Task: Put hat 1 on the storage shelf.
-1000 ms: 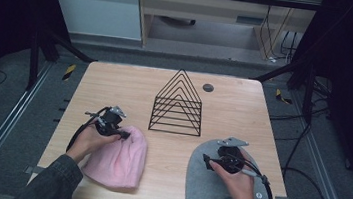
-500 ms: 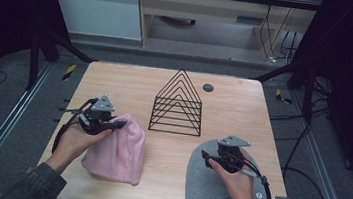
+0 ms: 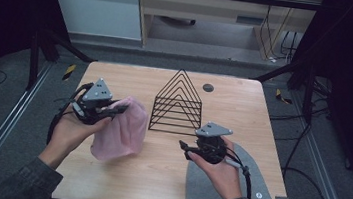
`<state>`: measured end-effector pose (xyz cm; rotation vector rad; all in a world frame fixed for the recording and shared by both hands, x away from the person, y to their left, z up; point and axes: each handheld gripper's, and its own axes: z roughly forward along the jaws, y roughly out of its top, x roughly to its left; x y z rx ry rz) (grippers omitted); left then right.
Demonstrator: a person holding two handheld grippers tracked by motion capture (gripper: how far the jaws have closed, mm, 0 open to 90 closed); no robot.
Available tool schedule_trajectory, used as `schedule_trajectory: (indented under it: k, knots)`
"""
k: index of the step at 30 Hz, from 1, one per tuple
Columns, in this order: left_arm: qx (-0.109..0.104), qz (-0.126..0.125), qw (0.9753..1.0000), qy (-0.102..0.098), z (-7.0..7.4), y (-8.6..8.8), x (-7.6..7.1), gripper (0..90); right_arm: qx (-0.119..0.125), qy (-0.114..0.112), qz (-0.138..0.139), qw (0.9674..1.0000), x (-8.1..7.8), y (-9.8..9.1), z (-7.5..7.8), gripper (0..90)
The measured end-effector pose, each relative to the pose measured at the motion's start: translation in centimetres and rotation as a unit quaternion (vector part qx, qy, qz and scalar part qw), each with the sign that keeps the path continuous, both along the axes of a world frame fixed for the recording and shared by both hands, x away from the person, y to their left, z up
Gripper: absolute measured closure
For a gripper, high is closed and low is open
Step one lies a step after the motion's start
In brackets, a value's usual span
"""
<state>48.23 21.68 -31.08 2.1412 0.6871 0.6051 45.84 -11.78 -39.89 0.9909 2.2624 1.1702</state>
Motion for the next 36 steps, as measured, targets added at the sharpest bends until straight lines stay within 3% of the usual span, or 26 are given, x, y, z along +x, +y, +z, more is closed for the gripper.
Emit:
schedule_trajectory:
  k: [7,14,20,22,25,26,29,36]
  knots:
    - [-0.01,-0.006,0.9997,-0.022,3.1,-0.9,0.1,77.3,-0.002,0.005,0.036,0.9993,0.5,3.3,0.5,34.6]
    - [-0.033,-0.013,0.999,-0.029,4.9,-2.1,0.0,77.2,0.011,0.02,0.067,0.9975,0.4,6.3,-0.7,37.7]
    - [-0.045,-0.02,0.9985,-0.025,5.4,-2.6,-0.1,77.2,0.024,0.03,0.079,0.9962,0.9,7.7,-1.5,37.9]
    - [-0.046,-0.023,0.9984,-0.024,5.7,-2.5,-0.2,77.2,0.037,0.036,0.087,0.9949,1.2,8.2,-1.5,43.3]
    - [-0.05,-0.024,0.9982,-0.024,5.9,-2.4,-0.3,77.2,0.045,0.029,0.103,0.9932,1.3,8.4,-1.3,60.0]
    - [-0.052,-0.023,0.9981,-0.024,5.9,-2.4,-0.2,77.2,0.045,0.029,0.103,0.9932,1.3,8.4,-1.3,60.0]
    - [-0.057,-0.019,0.9979,-0.025,5.9,-2.1,-0.2,76.9,0.047,0.021,0.112,0.9924,1.4,7.9,-0.7,77.6]
    - [-0.06,-0.015,0.9979,-0.022,5.4,-1.1,0.8,76.2,0.037,0.017,0.116,0.9924,1.5,6.0,0.7,82.4]
